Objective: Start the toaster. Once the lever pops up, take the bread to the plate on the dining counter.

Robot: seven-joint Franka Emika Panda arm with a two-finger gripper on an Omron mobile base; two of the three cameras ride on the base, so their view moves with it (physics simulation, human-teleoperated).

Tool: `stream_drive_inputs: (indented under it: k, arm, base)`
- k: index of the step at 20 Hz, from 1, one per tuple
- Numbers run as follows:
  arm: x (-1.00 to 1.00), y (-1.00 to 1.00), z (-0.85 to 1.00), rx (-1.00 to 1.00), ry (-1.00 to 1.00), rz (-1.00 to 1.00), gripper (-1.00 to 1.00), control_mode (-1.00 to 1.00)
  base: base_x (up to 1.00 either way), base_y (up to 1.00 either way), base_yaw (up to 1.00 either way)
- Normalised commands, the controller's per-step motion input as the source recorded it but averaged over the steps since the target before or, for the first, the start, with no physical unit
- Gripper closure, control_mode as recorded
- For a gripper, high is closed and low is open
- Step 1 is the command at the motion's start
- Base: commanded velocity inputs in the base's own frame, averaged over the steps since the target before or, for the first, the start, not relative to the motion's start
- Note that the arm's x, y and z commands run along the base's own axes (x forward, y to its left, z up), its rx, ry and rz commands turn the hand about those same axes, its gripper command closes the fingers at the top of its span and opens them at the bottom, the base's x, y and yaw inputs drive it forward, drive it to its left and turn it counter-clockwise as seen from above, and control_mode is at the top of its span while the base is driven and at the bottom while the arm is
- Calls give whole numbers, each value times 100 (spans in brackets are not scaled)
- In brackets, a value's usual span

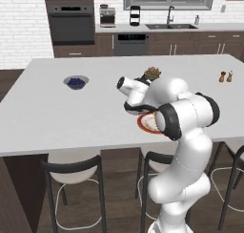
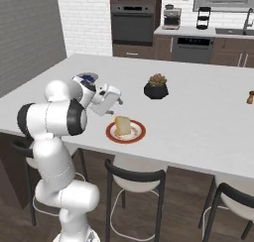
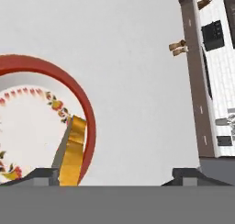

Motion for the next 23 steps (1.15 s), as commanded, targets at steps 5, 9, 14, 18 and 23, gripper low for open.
stream_drive_inputs:
  k: [5, 9, 14, 18, 23]
  arm:
    - [-57, -17, 92, 0, 1, -4, -100, -100]
    - [-33, -62, 100, 5, -2, -4, -100, -100]
    - [-83, -62, 88, 24, -13, 0, -100, -100]
    - [-100, -69, 58, 38, -21, 1, -100, -100]
    - [-99, -61, 32, 39, -21, 0, -100, -100]
  base:
    - [0, 0, 0]
    - [0, 0, 0]
    - [0, 0, 0]
    - [0, 0, 0]
    - [0, 0, 0]
